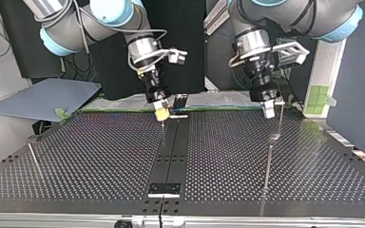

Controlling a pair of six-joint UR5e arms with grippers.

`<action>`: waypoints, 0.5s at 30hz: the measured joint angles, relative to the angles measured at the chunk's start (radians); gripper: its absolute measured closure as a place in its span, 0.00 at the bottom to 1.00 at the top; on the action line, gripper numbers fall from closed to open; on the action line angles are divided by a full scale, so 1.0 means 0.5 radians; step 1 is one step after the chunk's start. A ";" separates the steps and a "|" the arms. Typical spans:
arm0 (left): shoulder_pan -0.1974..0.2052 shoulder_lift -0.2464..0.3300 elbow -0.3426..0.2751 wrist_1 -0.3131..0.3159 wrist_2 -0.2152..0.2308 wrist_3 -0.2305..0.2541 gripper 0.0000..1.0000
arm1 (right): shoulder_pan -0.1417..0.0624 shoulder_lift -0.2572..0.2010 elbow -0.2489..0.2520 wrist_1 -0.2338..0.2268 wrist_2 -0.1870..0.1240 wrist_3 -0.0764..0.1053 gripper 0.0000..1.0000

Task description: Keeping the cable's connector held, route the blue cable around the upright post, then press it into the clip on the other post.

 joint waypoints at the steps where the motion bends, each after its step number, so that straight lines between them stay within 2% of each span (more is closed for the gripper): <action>1: 0.016 0.012 0.016 -0.017 0.016 -0.008 0.98 | -0.003 0.002 -0.006 0.003 -0.010 0.015 1.00; 4: 0.072 0.032 0.072 -0.072 0.071 -0.033 0.98 | -0.009 0.006 -0.020 0.010 -0.034 0.052 1.00; 6: 0.114 0.037 0.114 -0.114 0.113 -0.042 0.98 | -0.011 0.006 -0.025 0.012 -0.040 0.062 1.00; 9: 0.173 0.037 0.173 -0.174 0.172 -0.048 0.98 | -0.015 0.008 -0.037 0.020 -0.051 0.069 1.00; 15: 0.292 -0.008 0.292 -0.293 0.291 -0.050 0.98 | -0.026 0.011 -0.136 0.056 -0.087 0.071 1.00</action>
